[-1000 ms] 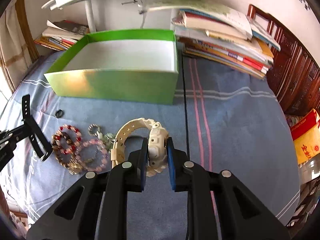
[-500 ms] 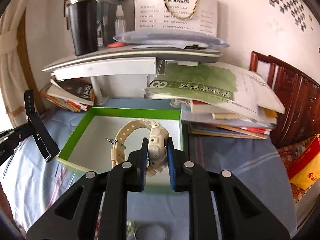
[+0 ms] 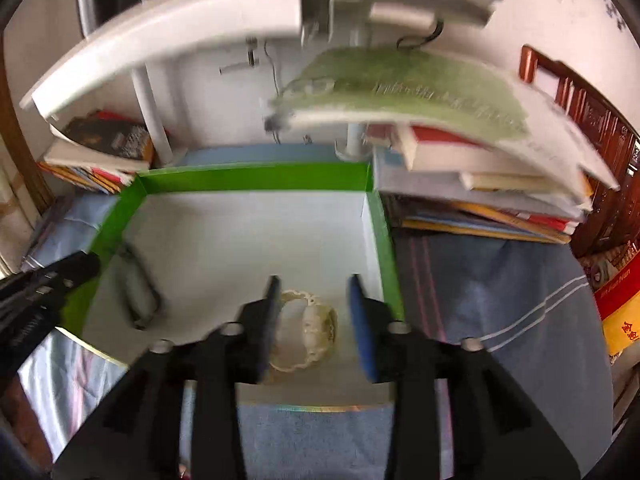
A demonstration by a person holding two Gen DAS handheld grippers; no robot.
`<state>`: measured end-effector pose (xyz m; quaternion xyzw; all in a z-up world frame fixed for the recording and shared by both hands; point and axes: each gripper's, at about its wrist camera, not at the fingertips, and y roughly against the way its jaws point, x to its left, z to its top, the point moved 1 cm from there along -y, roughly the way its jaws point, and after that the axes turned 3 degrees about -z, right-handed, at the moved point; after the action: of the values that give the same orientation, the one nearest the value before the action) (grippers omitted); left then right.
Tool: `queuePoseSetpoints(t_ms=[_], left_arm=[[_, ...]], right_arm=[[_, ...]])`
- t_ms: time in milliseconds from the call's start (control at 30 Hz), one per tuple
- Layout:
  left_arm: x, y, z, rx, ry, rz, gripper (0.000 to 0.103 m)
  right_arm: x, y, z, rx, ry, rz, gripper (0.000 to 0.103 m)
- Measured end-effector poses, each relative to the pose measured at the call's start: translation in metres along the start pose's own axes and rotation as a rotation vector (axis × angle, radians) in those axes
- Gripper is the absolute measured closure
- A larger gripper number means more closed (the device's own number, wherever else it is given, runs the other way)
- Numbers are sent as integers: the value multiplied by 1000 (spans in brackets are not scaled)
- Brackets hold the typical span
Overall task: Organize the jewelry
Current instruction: 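Carry both watches into the green box and open both tools, then grasp the pink bead bracelet with the right tool while the left tool grasps the brown wooden bead bracelet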
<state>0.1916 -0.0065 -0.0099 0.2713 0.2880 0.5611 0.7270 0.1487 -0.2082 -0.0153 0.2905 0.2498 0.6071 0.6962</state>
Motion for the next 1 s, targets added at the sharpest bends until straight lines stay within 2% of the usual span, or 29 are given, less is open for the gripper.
queuePoseSetpoints(t_ms=[33,67,133,267,333,500,633,1000], left_arm=[[0,7,-1,-13,-2,6,65],[0,14,-3,-25,-5,14,58],[1,37,-14,-36,-22,47,52],[4,72,-51,-57,-71,127,33],[3,80,-77,-42,-106,140,32],[-5,72,-122,79,-117,76,32],[-11,63,-137,124,-122,58,32],[-18,41,-158,209,-144,42,27]], right_arm=[[-4,10,-1,-14,0,3,63],[-9,24,-4,-26,7,7,63],[-15,42,-14,-33,21,9,63],[-33,69,-63,-15,57,-18,63],[-37,68,-88,27,76,-17,63],[-36,54,-124,134,66,52,63],[-28,48,-128,163,82,50,63],[19,55,-141,180,204,177,63]])
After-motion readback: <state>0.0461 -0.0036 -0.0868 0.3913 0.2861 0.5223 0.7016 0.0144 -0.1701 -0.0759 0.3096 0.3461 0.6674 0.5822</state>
